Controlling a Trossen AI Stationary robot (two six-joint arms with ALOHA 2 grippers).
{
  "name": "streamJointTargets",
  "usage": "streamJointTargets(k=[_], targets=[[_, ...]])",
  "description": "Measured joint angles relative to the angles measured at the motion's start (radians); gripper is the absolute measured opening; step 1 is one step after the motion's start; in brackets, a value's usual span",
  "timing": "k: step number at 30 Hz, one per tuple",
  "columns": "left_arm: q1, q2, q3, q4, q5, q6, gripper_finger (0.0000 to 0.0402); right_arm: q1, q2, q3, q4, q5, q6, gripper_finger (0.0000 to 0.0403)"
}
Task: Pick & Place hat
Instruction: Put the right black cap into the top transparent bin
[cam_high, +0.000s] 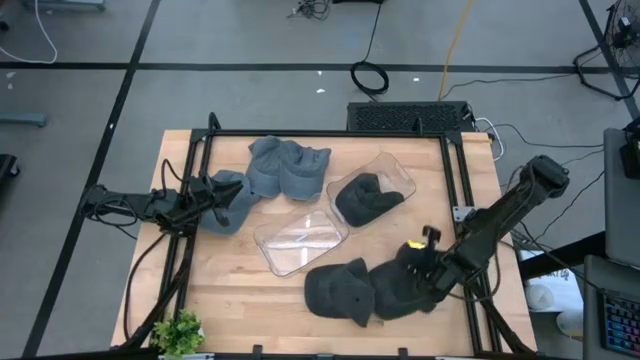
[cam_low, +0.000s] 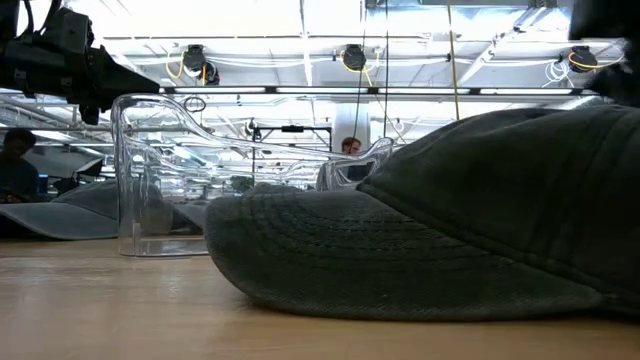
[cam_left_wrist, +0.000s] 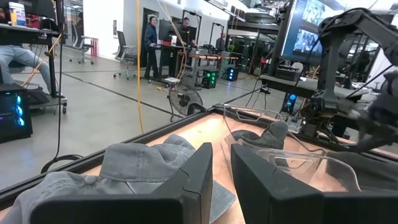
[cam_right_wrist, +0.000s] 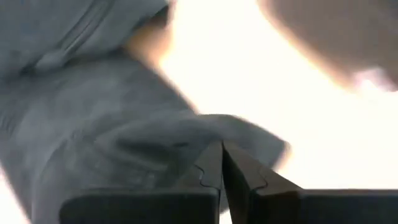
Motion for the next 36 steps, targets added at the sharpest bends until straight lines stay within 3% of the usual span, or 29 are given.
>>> streamJointTargets(k=[3, 7, 12, 16, 20, 26, 33, 36], targets=[[0.0, 0.0, 0.0, 0.0, 0.0, 0.0, 0.0067, -0.002, -0.057, -0.011, -0.072, -0.1, 0.087, 0.0001], [0.0, 0.0, 0.0, 0.0, 0.0, 0.0, 0.0067, 0.0, -0.103, -0.086, 0.008, -0.306, 0.21, 0.0032], [0.0, 0.0, 0.0, 0.0, 0.0, 0.0, 0.0067, 0.0, -0.163, -0.212, 0.131, -0.547, 0.394, 0.0134], [0.0, 0.0, 0.0, 0.0, 0.0, 0.0, 0.0067, 0.01, -0.236, -0.295, 0.164, -0.658, 0.567, 0.0216], [0.0, 0.0, 0.0, 0.0, 0.0, 0.0, 0.0067, 0.064, -0.314, -0.379, 0.378, -0.613, 0.697, 0.0258], [0.0, 0.0, 0.0, 0.0, 0.0, 0.0, 0.0067, 0.12, -0.309, -0.549, 0.826, -0.443, 0.838, 0.0269], [0.0, 0.0, 0.0, 0.0, 0.0, 0.0, 0.0067, 0.164, -0.268, -0.669, 0.993, -0.243, 0.887, 0.0253], [0.0, 0.0, 0.0, 0.0, 0.0, 0.0, 0.0067, 0.162, -0.263, -0.701, 1.093, -0.069, 0.792, 0.0248]])
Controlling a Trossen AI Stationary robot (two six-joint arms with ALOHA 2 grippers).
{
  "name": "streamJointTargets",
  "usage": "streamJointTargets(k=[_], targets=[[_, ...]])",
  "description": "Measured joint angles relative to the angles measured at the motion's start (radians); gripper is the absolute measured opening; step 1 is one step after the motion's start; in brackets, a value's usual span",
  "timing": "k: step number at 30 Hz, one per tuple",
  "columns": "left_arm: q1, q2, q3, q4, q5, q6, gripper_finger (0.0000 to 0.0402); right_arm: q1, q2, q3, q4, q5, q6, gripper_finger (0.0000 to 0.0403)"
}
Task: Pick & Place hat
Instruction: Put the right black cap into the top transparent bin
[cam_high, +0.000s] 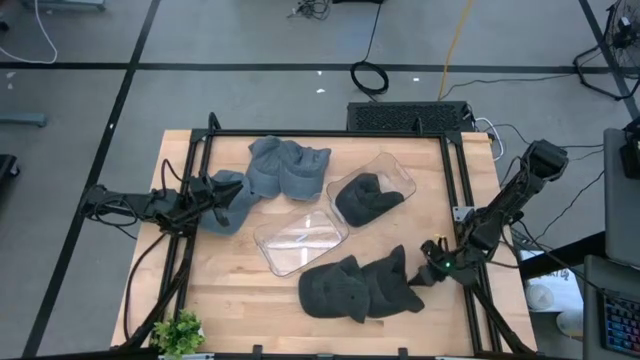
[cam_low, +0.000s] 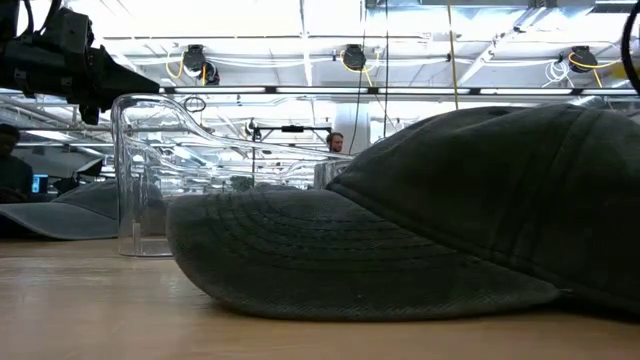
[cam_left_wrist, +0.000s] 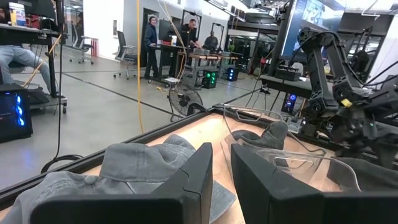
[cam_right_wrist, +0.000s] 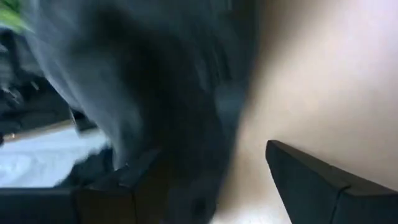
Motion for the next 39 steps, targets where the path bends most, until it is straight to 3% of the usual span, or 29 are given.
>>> streamJointTargets(k=[4, 14, 16, 19, 23, 28, 31, 35, 39], targets=[[0.0, 0.0, 0.0, 0.0, 0.0, 0.0, 0.0067, -0.002, -0.001, -0.03, 0.148, 0.143, -0.127, 0.0248], [0.0, 0.0, 0.0, -0.001, 0.0, 0.0, 0.0067, -0.045, -0.002, -0.037, 0.502, 0.142, -0.512, 0.0247], [0.0, 0.0, 0.0, 0.0, 0.0, 0.0, 0.0067, -0.047, -0.003, -0.037, 0.536, 0.139, -0.53, 0.0246], [0.0, 0.0, 0.0, 0.0, 0.0, 0.0, 0.0067, -0.038, -0.002, -0.037, 0.537, 0.028, -0.388, 0.0242], [0.0, 0.0, 0.0, 0.0, 0.0, 0.0, 0.0067, 0.065, -0.002, -0.019, 0.523, -0.147, -0.12, 0.0234], [0.0, 0.0, 0.0, 0.0, 0.0, 0.0, 0.0067, 0.133, -0.001, -0.016, 0.438, -0.173, 0.119, 0.0224], [0.0, 0.0, 0.0, 0.0, 0.0, 0.0, 0.0067, 0.154, -0.001, 0.003, 0.255, -0.177, 0.212, 0.022], [0.0, 0.0, 0.0, 0.0, 0.0, 0.0, 0.0067, 0.165, 0.013, 0.037, 0.074, -0.171, 0.267, 0.0217], [0.0, 0.0, 0.0, 0.0, 0.0, 0.0, 0.0067, 0.164, 0.057, 0.046, 0.095, -0.101, 0.266, 0.0217]])
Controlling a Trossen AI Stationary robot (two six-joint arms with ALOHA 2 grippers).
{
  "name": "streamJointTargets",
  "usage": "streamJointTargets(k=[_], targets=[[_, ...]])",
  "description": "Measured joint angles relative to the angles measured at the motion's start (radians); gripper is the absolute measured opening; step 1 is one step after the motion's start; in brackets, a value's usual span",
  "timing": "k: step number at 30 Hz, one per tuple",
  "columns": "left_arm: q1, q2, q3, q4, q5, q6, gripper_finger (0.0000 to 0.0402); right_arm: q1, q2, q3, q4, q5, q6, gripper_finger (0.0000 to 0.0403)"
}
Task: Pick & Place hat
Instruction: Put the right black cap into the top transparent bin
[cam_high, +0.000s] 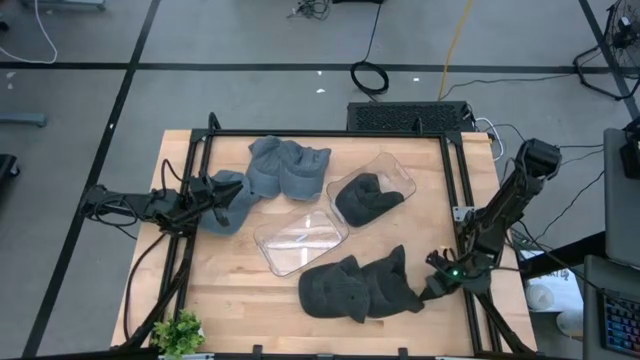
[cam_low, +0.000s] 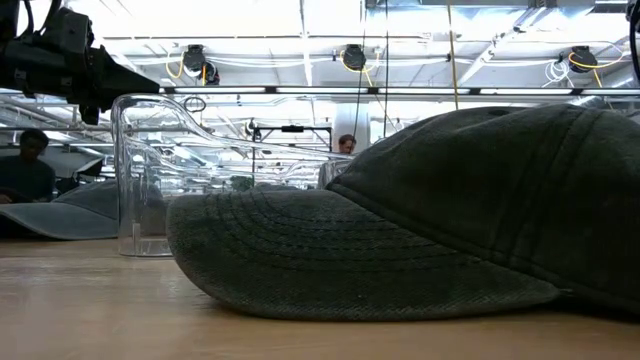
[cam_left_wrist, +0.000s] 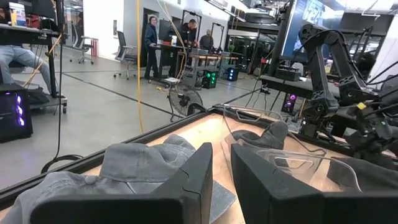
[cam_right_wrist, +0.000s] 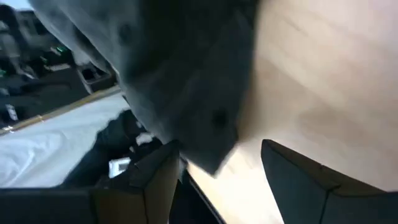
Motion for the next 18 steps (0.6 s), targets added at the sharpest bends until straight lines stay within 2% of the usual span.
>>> streamJointTargets(k=[4, 12, 15, 18], targets=[[0.0, 0.0, 0.0, 0.0, 0.0, 0.0, 0.0067, -0.001, 0.071, 0.0, 0.059, 0.057, -0.036, 0.0217], [0.0, 0.0, 0.0, 0.0, 0.0, 0.0, 0.0067, -0.01, 0.215, 0.005, 0.078, 0.066, 0.013, 0.0217], [0.0, 0.0, 0.0, 0.0, 0.0, 0.0, 0.0067, -0.027, 0.244, 0.003, 0.145, 0.161, -0.023, 0.0217], [0.0, 0.0, 0.0, 0.0, 0.0, 0.0, 0.0067, -0.049, 0.251, 0.0, 0.243, 0.292, -0.145, 0.0217]])
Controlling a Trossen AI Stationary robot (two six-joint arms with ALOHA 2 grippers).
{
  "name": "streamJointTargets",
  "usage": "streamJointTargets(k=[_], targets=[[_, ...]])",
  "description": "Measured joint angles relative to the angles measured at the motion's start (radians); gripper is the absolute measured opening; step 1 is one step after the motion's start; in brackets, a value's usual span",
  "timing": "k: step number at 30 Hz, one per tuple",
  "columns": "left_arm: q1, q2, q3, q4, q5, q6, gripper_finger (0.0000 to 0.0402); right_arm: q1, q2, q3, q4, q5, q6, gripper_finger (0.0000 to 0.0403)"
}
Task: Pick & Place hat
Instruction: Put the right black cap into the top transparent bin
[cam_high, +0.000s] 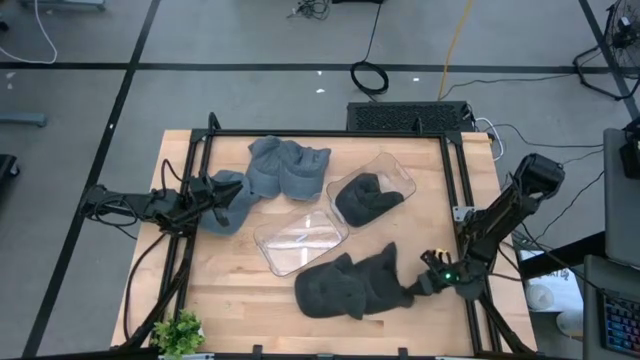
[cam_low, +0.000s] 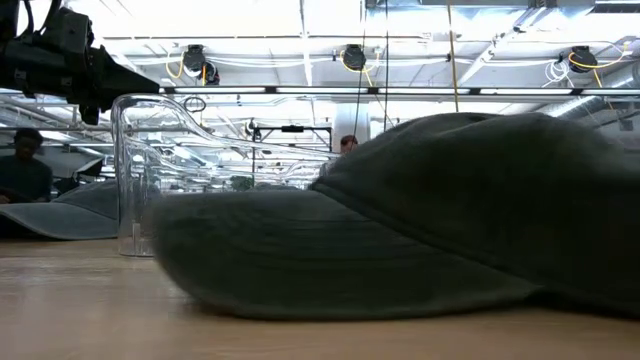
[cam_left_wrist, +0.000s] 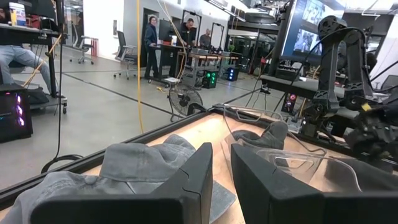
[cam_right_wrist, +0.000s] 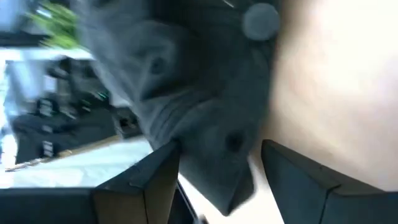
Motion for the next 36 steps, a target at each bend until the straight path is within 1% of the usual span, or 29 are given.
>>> streamJointTargets(k=[2, 4, 5, 8, 12, 15, 19, 23, 27, 32, 34, 36], targets=[[0.0, 0.0, 0.0, 0.0, 0.0, 0.0, 0.0067, -0.019, 0.002, 0.0, 0.039, 0.073, -0.119, 0.0217], [0.0, 0.0, 0.0, 0.0, 0.0, 0.0, 0.0067, -0.045, 0.003, -0.004, 0.057, 0.125, -0.23, 0.0217], [0.0, 0.0, 0.0, 0.0, 0.0, 0.0, 0.0067, -0.059, 0.002, -0.004, 0.067, 0.138, -0.274, 0.0217], [0.0, 0.0, 0.0, 0.0, 0.0, 0.0, 0.0067, -0.104, 0.002, -0.003, 0.079, 0.128, -0.358, 0.0217], [0.0, 0.0, 0.0, 0.0, 0.0, 0.0, 0.0067, -0.159, 0.002, -0.003, 0.153, 0.066, -0.442, 0.0217], [0.0, 0.0, 0.0, 0.0, 0.0, 0.0, 0.0067, -0.2, 0.002, -0.003, 0.234, 0.02, -0.54, 0.0217], [0.0, 0.0, 0.0, 0.0, 0.0, 0.0, 0.0067, -0.243, 0.002, -0.002, 0.393, -0.073, -0.716, 0.0217], [0.0, 0.0, 0.0, 0.0, 0.0, 0.0, 0.0067, -0.264, 0.001, -0.002, 0.546, -0.163, -0.843, 0.0217], [0.0, 0.0, 0.0, 0.0, 0.0, 0.0, 0.0067, -0.28, 0.001, -0.001, 0.586, -0.208, -0.872, 0.0217], [0.0, 0.0, 0.0, 0.0, 0.0, 0.0, 0.0067, -0.306, 0.001, -0.001, 0.572, -0.211, -0.866, 0.0217], [0.0, 0.0, 0.0, 0.0, 0.0, 0.0, 0.0067, -0.316, 0.0, -0.001, 0.546, -0.211, -0.854, 0.0217], [0.0, 0.0, 0.0, 0.0, 0.0, 0.0, 0.0067, -0.331, 0.0, -0.001, 0.479, -0.213, -0.813, 0.0217]])
